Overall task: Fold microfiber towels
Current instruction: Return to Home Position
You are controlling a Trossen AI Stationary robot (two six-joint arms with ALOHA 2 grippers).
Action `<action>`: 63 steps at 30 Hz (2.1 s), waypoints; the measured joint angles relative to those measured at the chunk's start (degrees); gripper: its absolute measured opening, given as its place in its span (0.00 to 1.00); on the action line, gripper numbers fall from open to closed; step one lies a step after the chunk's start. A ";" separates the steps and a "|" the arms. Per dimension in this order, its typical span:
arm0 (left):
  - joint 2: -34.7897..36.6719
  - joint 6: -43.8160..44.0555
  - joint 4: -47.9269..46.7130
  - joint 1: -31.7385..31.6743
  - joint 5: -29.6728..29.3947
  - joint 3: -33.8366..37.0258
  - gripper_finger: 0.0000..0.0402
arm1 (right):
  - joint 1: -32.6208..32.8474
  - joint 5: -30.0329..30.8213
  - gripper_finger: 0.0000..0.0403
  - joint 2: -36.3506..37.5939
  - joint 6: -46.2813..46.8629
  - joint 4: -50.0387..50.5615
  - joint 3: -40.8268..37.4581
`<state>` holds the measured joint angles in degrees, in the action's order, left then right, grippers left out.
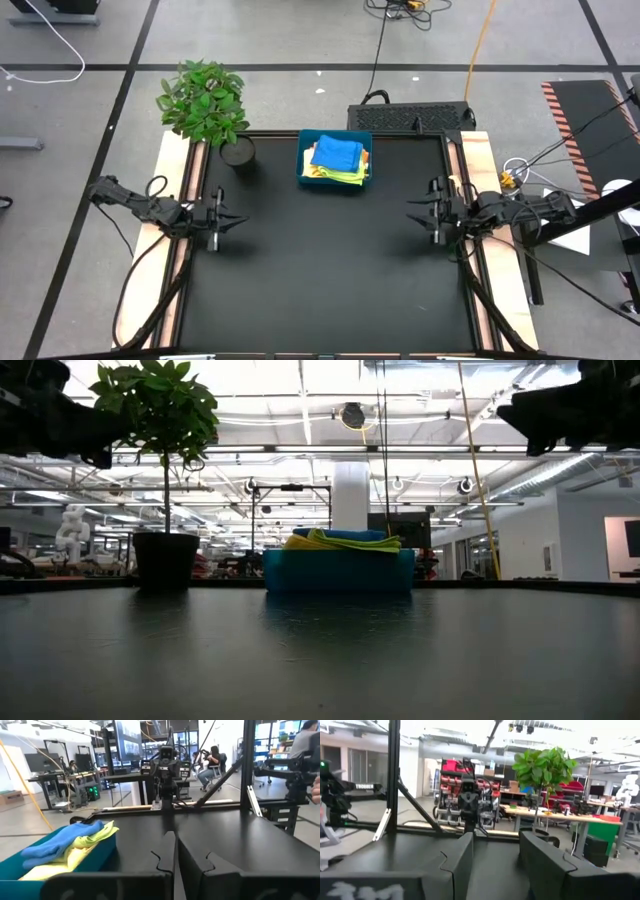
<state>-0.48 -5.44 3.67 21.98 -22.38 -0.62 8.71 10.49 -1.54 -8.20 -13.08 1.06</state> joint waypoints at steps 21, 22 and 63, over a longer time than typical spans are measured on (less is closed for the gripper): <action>-0.01 -1.78 -0.01 0.00 -0.16 0.00 0.08 | 0.00 -0.03 0.38 -0.05 -1.47 0.04 -0.17; -0.01 -1.76 0.00 0.00 -0.16 0.00 0.08 | 0.00 -0.03 0.38 -0.05 -1.47 0.04 -0.17; -0.01 -1.78 -0.01 0.02 -0.21 0.00 0.09 | 0.00 -0.05 0.39 -0.03 -1.47 0.06 -0.20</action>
<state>-0.49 -7.22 3.66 22.00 -22.59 -0.62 8.71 10.44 -1.56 -9.67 -13.02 0.86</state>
